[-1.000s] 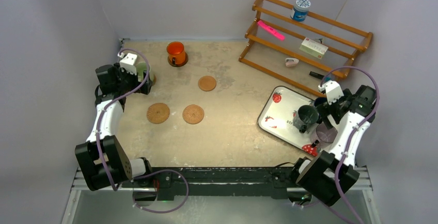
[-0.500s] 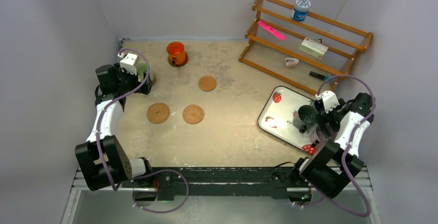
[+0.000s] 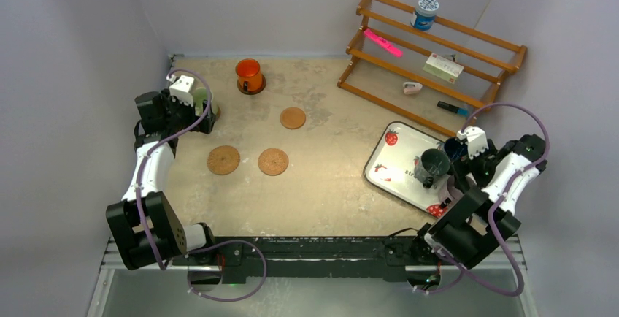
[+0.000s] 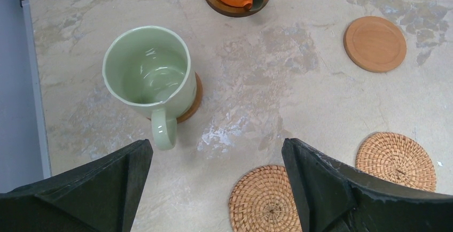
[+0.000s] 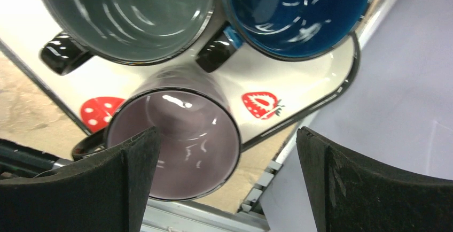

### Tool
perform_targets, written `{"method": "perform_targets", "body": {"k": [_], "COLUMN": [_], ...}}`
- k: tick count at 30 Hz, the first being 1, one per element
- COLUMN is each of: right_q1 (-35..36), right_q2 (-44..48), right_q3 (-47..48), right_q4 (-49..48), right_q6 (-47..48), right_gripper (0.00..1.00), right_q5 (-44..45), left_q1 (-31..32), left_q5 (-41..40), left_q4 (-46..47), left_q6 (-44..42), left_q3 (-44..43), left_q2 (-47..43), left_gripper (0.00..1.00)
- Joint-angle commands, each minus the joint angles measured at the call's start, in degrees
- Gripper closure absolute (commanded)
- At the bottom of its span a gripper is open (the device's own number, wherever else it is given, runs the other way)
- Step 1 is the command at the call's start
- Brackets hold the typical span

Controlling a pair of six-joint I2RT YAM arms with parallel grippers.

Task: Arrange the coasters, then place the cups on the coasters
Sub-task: Pick up the cup from the tray.

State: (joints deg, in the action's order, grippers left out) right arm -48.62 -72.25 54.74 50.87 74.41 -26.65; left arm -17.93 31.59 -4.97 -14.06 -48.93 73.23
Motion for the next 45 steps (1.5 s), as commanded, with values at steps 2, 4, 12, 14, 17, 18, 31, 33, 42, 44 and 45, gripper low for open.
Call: {"method": "perform_targets", "body": {"k": [2,4,12,14,17,18,31,33,42,44,45], "right_q1": [-0.6,-0.6,-0.9,-1.1,-1.5,-1.7,-2.4,-2.5,-2.7,-2.7,-2.7], "right_q2": [2.0,2.7,2.6,1.8,0.8,0.7,2.4,2.1,1.6,1.9,2.1], "right_q3": [0.2,0.2,-0.6,-1.1,-1.5,-1.7,-5.1,-5.7,-7.7,-8.2,-8.5], "right_q4": [7.5,9.6,9.9,9.2,8.6,8.5,5.5,4.1,1.6,1.9,2.2], "right_q6": [4.9,5.8,6.4,6.4,6.7,6.8,7.2,6.6,6.7,7.3,7.9], "right_gripper": [0.01,0.01,0.01,0.01,0.01,0.01,0.01,0.01,0.01,0.01,0.01], "right_q5": [-5.1,-5.9,-6.0,-5.7,-5.2,-5.2,-1.9,-1.0,1.5,1.9,2.0], "left_q1": [-0.3,-0.3,-0.2,-0.2,-0.2,-0.2,-0.2,-0.2,-0.2,-0.2,-0.2], "left_q5": [2.2,2.3,2.7,2.7,2.8,2.8,2.8,2.8,2.7,2.7,2.7], "left_q4": [1.8,1.8,2.1,2.1,2.1,2.1,2.3,2.2,2.1,2.1,2.1], "left_q6": [0.4,0.5,0.7,0.7,0.7,0.8,0.9,0.8,0.8,0.8,0.8], "left_q3": [-0.4,-0.4,-0.5,-0.4,-0.5,-0.5,-0.6,-0.6,-0.4,-0.4,-0.4], "left_q2": [0.1,0.2,0.8,0.8,0.8,0.9,1.4,1.4,1.2,1.1,1.1], "left_gripper": [0.00,0.00,0.00,0.00,0.00,0.00,0.00,0.00,0.00,0.00,0.00]}}
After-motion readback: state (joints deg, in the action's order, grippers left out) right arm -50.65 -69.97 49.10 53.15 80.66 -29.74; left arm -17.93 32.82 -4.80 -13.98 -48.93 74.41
